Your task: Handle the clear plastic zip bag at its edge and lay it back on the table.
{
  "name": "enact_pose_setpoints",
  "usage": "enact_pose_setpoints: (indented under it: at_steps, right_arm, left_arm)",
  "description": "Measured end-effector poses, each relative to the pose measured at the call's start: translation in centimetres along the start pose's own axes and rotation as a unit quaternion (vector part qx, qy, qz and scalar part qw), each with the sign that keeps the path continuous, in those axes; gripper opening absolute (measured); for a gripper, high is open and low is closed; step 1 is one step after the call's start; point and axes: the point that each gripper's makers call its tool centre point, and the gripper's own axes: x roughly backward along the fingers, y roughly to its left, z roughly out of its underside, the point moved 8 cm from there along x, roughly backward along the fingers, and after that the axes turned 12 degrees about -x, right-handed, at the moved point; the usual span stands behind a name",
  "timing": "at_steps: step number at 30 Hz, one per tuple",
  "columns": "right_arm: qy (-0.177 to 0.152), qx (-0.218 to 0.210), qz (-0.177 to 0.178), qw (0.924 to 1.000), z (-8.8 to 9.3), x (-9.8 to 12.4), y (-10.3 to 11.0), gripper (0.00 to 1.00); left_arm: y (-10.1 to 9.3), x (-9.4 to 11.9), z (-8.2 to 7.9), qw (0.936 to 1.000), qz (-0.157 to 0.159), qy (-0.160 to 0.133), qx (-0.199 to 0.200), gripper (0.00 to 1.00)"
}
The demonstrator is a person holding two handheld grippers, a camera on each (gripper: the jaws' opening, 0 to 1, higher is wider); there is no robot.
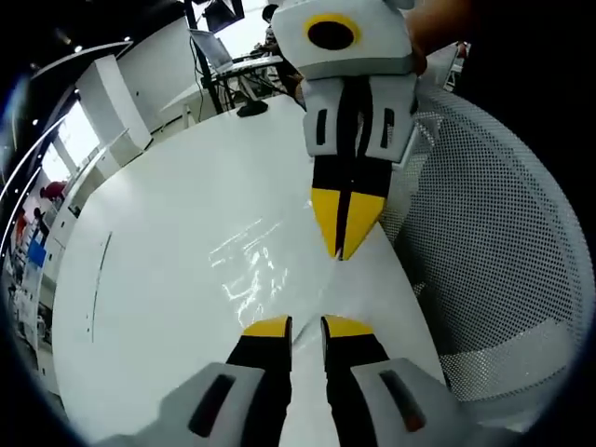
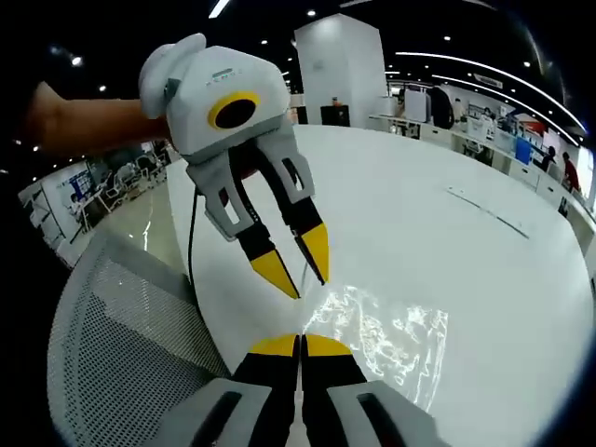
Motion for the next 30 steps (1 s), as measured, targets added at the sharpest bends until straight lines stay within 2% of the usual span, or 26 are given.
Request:
enact_pose_setpoints:
  at_steps: [8, 21, 25, 30]
  right_arm:
    - [-0.011, 0.006, 0.006, 0.9999, -0.3, 0.5, 0.1, 0.00]
    - [-0.025, 0.014, 0.012, 0.9995, -0.6, 0.8, 0.3, 0.00]
    - [-0.037, 0.005, 0.016, 0.9992, -0.8, 1.1, 0.0, 0.07]
    - [-0.034, 0.020, 0.017, 0.9991, -0.9, 1.2, -0.1, 0.16]
  left_arm:
    - [-0.5, 0.0, 0.3, 1.0000, 0.005, 0.006, -0.003, 0.01]
    - [-1.2, -0.1, 0.2, 0.9999, 0.003, 0.009, 0.003, 0.00]
    - [-1.5, 0.0, 0.1, 0.9998, 0.000, 0.013, 0.013, 0.00]
    - [-1.8, 0.0, 0.2, 0.9994, -0.007, 0.015, 0.031, 0.00]
